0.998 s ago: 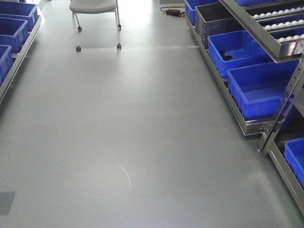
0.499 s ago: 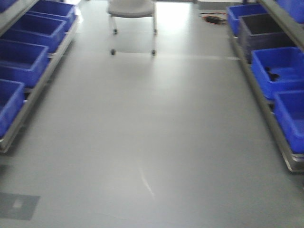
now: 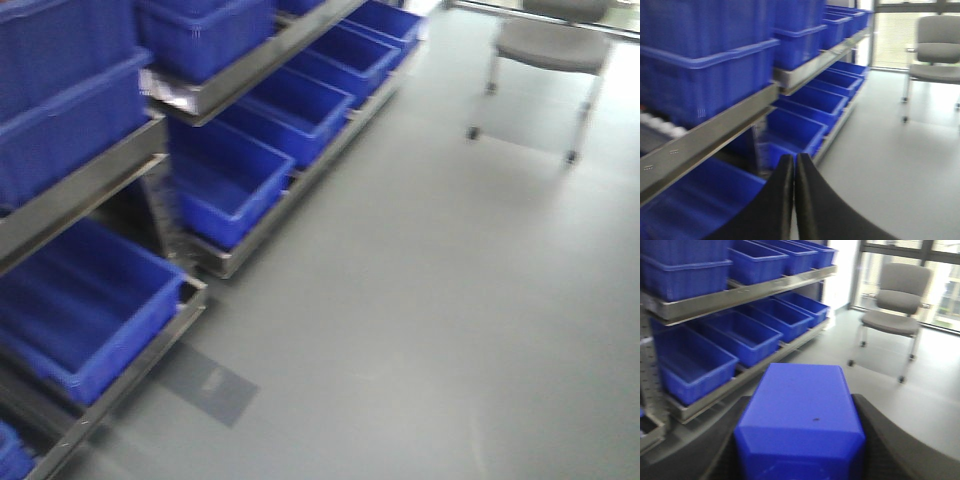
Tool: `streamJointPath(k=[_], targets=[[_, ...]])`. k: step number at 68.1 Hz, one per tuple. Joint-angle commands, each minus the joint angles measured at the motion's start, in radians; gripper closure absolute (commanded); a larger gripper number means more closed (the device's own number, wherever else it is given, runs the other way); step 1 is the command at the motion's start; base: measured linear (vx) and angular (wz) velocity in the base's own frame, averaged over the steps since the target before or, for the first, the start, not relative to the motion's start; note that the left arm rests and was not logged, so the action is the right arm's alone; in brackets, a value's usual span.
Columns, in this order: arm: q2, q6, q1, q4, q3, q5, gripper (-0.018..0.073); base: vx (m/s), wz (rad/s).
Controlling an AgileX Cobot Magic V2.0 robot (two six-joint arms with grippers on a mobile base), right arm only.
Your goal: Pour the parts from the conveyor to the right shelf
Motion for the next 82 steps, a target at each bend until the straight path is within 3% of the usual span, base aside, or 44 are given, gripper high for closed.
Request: streamJointPath(k=[1, 82], targets=[[0.012, -0.007, -0.001, -0.002, -0.028, -0.081, 0.0565, 0.22, 0.86], [0.012, -0.007, -0.001, -0.002, -0.028, -0.081, 0.0565, 0.21, 0.76]])
